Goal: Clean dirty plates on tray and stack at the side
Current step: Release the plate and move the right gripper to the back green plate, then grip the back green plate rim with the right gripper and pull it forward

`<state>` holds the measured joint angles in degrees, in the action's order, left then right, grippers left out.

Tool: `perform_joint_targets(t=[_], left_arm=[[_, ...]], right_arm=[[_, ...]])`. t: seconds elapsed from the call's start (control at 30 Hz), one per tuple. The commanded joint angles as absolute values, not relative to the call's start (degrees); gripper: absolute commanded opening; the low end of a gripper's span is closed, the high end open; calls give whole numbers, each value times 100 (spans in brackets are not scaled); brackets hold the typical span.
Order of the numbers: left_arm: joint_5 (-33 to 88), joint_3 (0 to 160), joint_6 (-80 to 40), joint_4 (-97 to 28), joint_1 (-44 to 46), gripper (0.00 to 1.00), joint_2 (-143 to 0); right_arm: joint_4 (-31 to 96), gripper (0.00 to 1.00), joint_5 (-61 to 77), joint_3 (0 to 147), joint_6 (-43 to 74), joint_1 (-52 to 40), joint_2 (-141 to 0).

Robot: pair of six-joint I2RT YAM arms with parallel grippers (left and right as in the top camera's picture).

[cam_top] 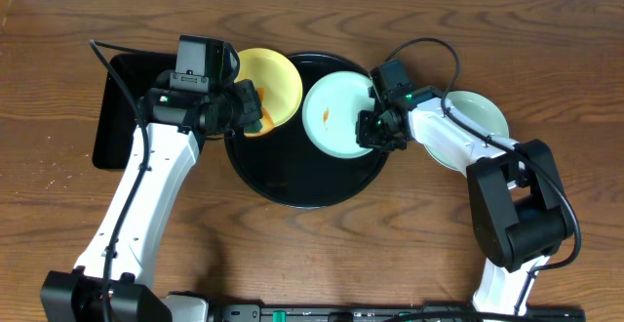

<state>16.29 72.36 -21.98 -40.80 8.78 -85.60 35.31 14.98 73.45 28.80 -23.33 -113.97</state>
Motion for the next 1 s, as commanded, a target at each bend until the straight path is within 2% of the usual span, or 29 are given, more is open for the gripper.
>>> perform_joint_targets(t=[0.0, 0.2, 0.37, 0.6, 0.73, 0.83, 0.97], left_arm=[[1579, 7234, -2080, -4093, 864, 8, -8569], [1579, 7234, -2080, -4093, 864, 7, -8569], [1579, 7234, -2080, -4095, 864, 7, -8569], [1579, 7234, -2080, -4097, 864, 7, -8569], [1581, 7234, -2082, -4097, 871, 8, -8569], [1581, 7234, -2082, -4099, 908, 7, -8569], [1579, 7234, -2082, -4104, 1013, 7, -8573]], right_arm=[[3774, 27, 1837, 7349, 2440, -2434, -11434], [4093, 27, 2292, 7352, 1782, -2668, -11432], [4270, 24, 2300, 7566, 1820, -2746, -11378], [4685, 35, 2078, 8340, 1787, -2565, -11203], [4532, 43, 1238, 8536, 1767, -2429, -11198], [4276, 41, 609, 8532, 1592, -2397, -11288], [4018, 36, 454, 8532, 1315, -2397, -11572]])
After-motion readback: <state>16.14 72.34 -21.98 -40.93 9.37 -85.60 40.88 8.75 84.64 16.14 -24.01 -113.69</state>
